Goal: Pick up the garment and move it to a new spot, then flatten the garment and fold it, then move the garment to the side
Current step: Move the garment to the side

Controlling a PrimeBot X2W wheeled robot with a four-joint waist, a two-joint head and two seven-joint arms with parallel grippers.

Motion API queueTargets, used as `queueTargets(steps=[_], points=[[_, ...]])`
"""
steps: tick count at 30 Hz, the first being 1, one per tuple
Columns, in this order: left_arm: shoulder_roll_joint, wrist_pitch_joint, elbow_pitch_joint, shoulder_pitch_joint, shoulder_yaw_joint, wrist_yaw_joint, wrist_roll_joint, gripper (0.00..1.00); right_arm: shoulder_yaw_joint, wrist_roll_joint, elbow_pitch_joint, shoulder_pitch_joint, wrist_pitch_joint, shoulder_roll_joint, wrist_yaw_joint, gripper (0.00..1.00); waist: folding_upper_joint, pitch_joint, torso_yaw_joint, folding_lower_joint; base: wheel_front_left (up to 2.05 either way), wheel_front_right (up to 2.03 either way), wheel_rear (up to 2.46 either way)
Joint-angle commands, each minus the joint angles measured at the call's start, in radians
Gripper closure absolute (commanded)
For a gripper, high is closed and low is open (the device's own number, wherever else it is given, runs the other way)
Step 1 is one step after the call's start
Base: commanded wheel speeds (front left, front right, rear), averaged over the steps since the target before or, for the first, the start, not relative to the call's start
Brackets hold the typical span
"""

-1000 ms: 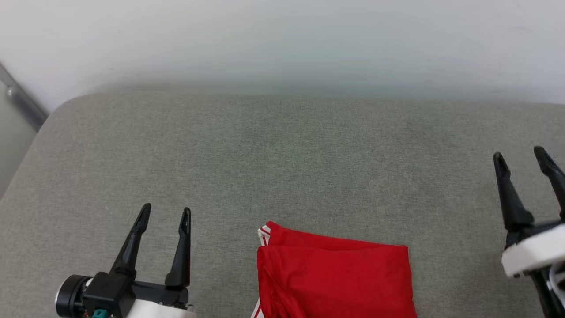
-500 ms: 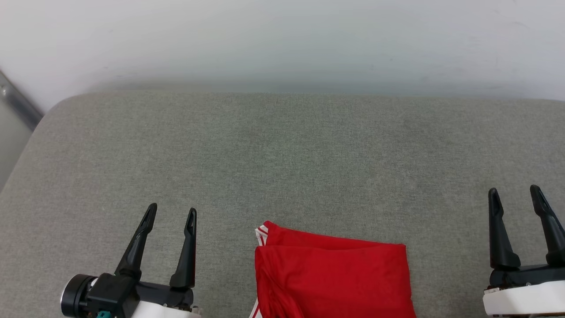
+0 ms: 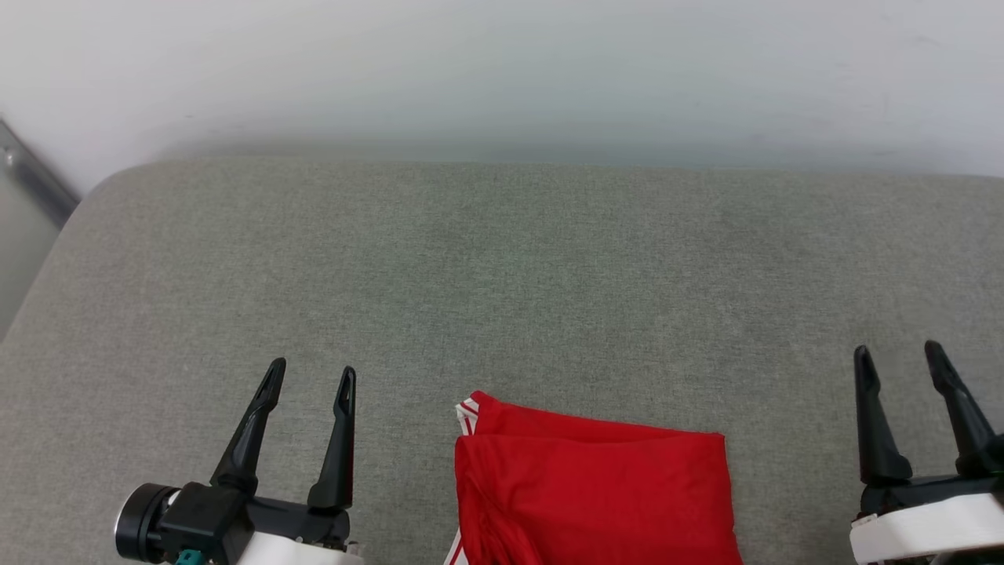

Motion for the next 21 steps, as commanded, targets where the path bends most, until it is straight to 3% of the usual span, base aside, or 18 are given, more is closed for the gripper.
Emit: queueTargets(steps=[1,7,13,17,21], points=[[-0.002,-0.002,-0.002,-0.012,-0.001,0.001,-0.002,0.0,0.013,0.009,0.004,0.01,0.017,-0.016,0.0,0.0,-0.0001,0.003,0.003,-0.0001,0.0,0.0,0.0],[-0.005,-0.002,0.007,-0.015,-0.001,0.001,-0.001,0.0,0.08,0.075,-0.041,0.004,0.223,-0.099,0.0,0.0,-0.0001,0.021,0.014,-0.0001,0.0,0.0,0.0],[-0.009,-0.002,0.018,-0.032,-0.015,0.001,0.001,0.0,0.15,0.243,-0.108,0.055,0.678,-0.19,0.0,0.0,-0.0001,0.054,0.032,-0.0001,0.0,0.0,0.0],[-0.014,-0.002,0.03,-0.045,-0.018,0.001,-0.007,0.0,0.142,0.306,-0.171,0.085,0.931,-0.175,0.0,0.0,-0.0001,0.068,0.054,-0.0001,0.0,0.0,0.0],[-0.017,-0.002,0.037,-0.064,-0.036,0.001,-0.012,0.0,0.131,0.297,-0.217,0.085,1.085,-0.161,0.0,0.0,-0.0001,0.083,0.085,-0.0001,0.0,0.0,0.0]])
